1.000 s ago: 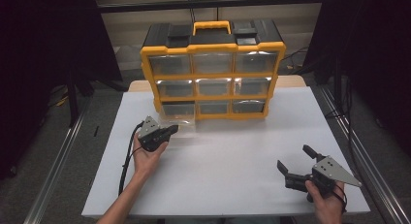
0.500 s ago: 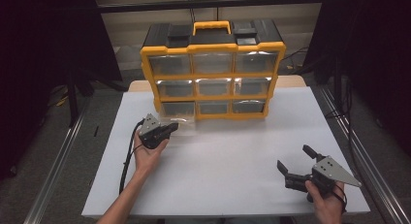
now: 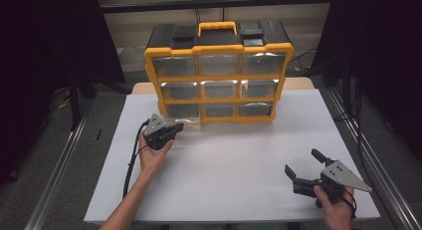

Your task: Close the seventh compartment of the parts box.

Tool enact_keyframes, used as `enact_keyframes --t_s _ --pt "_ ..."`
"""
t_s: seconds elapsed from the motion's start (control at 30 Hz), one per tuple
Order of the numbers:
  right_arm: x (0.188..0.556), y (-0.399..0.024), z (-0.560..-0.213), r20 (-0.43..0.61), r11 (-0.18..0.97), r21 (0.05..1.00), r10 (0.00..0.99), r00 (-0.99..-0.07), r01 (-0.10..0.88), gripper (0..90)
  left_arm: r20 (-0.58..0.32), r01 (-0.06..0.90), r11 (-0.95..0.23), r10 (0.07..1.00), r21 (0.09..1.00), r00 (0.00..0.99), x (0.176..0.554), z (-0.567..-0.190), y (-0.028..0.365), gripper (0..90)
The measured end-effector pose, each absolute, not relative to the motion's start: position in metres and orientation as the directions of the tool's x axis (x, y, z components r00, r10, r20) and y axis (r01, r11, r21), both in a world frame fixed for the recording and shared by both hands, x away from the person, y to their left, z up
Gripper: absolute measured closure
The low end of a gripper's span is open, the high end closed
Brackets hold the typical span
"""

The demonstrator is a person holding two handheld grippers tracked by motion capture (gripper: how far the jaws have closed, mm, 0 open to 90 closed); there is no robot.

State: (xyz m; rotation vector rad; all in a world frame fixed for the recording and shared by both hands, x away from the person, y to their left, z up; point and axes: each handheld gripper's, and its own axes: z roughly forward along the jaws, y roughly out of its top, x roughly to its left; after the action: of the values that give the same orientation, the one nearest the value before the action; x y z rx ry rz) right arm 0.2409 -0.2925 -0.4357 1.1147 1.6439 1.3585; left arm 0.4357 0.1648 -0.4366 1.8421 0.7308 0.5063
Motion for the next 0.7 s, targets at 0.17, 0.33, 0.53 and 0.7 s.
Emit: enact_keyframes --t_s 0.17,0.33,0.53,0.7 --pt "0.241 -0.292 -0.436 0.0 0.07 0.982 0.928 -0.372 0.175 0.6 0.013 0.242 -0.271 0.689 0.932 0.725 0.439 -0.438 0.164 90.0" --pt "0.241 -0.293 -0.436 -0.002 0.069 0.983 0.929 -0.369 0.17 0.6 0.014 0.244 -0.275 0.69 0.93 0.724 0.442 -0.437 0.164 90.0" --pt "0.241 -0.292 -0.436 0.0 0.069 0.982 0.929 -0.369 0.173 0.6 0.002 0.251 -0.261 0.695 0.932 0.719 0.445 -0.437 0.163 90.0" --pt "0.242 -0.292 -0.436 -0.002 0.07 0.983 0.928 -0.373 0.171 0.6 -0.003 0.252 -0.254 0.699 0.934 0.715 0.447 -0.437 0.162 90.0"
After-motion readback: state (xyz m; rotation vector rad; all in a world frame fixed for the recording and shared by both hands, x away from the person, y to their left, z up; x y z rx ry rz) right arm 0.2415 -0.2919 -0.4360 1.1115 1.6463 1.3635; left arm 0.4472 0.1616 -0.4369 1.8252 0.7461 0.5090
